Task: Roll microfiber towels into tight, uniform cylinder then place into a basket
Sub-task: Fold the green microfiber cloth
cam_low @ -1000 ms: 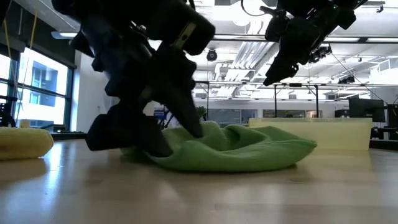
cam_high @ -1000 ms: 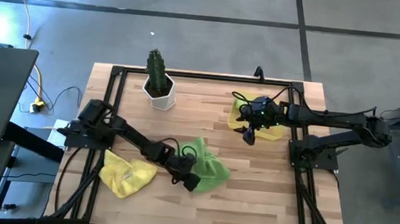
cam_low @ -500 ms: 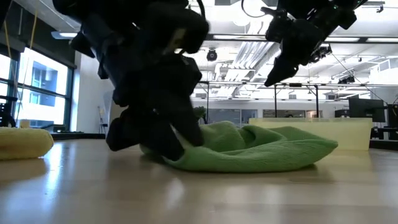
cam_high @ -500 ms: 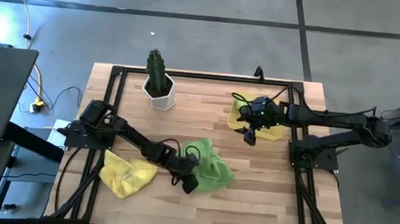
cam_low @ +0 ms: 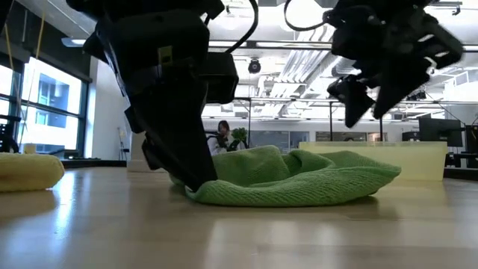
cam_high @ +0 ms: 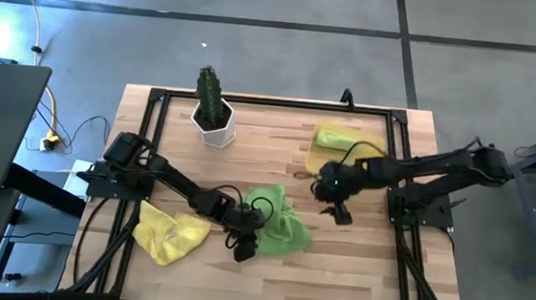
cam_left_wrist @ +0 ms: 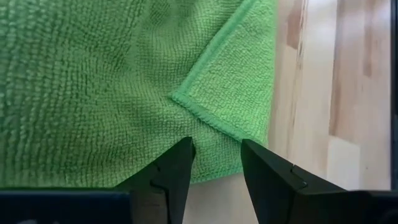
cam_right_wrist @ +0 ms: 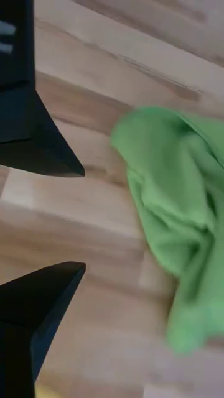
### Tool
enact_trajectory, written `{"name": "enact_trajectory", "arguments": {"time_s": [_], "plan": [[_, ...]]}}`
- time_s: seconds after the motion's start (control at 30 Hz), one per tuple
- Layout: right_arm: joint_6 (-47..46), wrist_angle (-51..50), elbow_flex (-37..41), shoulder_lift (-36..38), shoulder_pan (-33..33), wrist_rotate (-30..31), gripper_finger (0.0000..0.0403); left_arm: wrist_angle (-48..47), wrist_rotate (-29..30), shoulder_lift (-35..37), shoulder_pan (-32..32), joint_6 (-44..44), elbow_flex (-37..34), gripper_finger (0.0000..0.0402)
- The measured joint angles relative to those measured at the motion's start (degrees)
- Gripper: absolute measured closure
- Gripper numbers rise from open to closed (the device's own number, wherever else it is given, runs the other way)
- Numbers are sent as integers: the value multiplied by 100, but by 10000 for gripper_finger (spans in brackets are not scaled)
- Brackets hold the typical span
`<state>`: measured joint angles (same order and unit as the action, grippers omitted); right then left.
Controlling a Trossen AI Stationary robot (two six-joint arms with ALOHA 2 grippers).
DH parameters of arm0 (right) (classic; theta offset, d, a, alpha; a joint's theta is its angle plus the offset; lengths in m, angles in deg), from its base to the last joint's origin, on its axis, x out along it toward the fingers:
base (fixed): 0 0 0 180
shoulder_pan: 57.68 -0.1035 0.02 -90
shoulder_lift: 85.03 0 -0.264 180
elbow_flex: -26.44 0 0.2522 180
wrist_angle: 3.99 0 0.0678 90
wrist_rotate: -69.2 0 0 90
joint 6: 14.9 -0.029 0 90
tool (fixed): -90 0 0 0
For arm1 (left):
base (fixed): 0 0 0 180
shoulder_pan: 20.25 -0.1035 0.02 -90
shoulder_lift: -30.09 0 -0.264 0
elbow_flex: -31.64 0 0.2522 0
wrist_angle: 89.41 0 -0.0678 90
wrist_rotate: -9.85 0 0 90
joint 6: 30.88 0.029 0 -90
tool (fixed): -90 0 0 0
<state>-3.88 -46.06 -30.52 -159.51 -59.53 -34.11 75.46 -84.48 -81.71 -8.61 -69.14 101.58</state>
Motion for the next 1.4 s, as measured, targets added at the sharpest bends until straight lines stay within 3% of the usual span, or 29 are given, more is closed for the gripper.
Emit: {"name": "enact_trajectory", "arguments": {"time_s": [0.23, 0.5, 0.67, 0.97, 1.23, 1.4], "plan": [[10, 583, 0, -308, -918, 1030, 176, -162, 53, 19, 17, 8, 12, 267], [-43, 1037, 0, -334, -1836, 1463, 176, -1352, 970, 403, 11, 252, -12, 267], [-836, 1277, 0, -688, -2026, 1739, 176, -2019, 1630, 729, 2, 189, -63, 267], [-1377, 3229, 0, -1945, -2118, 1886, 176, -2159, 1643, 711, 0, -78, -56, 270], [-1363, 4213, 0, -2752, -2548, 3896, 176, -2124, 1635, 709, 7, -369, -52, 271], [-1151, 4323, 0, -2802, -2706, 5361, 176, -2090, 1654, 709, 75, -461, -54, 271]]}}
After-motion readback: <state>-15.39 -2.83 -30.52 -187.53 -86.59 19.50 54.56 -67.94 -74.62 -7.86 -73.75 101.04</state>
